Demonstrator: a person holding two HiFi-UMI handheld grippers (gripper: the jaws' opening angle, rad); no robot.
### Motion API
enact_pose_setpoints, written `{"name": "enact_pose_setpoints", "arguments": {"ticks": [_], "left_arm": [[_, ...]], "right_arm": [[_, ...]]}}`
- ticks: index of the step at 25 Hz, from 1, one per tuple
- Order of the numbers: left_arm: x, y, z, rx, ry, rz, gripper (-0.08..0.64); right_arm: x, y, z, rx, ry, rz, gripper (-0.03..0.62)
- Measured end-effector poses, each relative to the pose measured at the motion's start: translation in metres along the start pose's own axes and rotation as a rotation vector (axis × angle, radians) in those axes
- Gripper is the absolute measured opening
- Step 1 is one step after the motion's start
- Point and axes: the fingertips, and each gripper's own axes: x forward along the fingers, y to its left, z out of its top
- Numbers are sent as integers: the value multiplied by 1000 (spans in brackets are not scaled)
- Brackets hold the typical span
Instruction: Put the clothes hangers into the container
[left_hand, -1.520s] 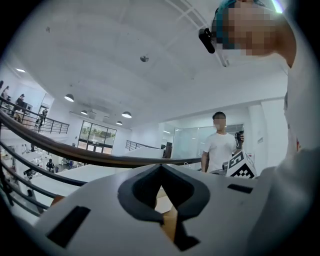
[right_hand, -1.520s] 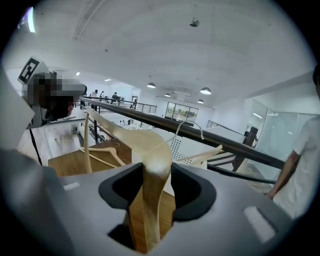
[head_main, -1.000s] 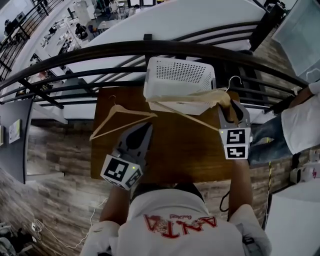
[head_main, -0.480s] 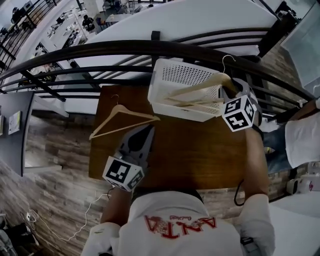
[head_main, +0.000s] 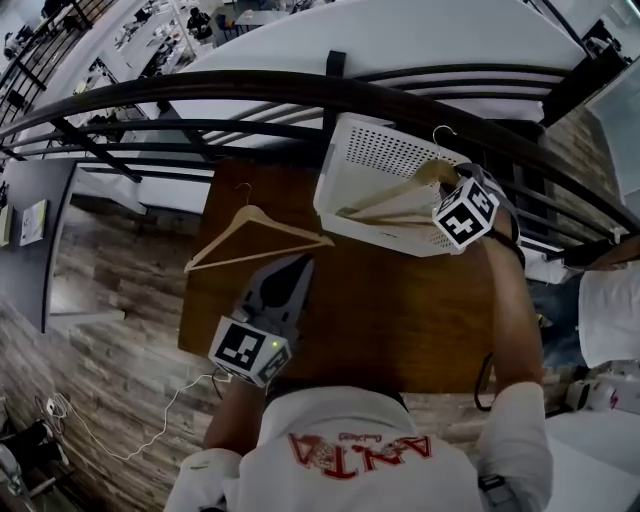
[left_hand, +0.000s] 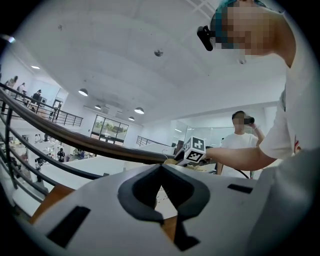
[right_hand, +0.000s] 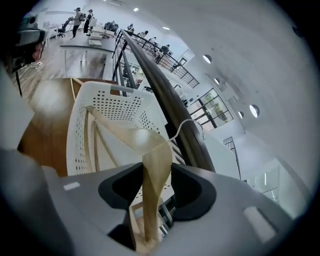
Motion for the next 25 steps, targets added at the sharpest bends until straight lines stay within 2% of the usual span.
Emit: {"name": "enact_pose_setpoints", "arguments": {"ticks": [9, 13, 15, 17, 20, 25], "left_arm": [[5, 21, -12, -10, 18, 39, 9], [7, 22, -12, -15, 24, 35, 9], [8, 20, -12, -14, 20, 27, 9], [10, 18, -12, -14, 12, 19, 9], [11, 14, -8, -5, 9, 5, 9], [8, 8, -4, 2, -11, -6, 9]], "right_arm": [[37, 24, 0, -162, 82, 33, 183], [19, 18, 8, -178, 67, -23, 178], [-1, 14, 22, -124, -4, -49, 141], [-25, 11, 38, -25, -106, -58, 69], [-59, 9, 54, 123, -243, -68, 23], [-100, 14, 54, 298, -385, -85, 3]]}}
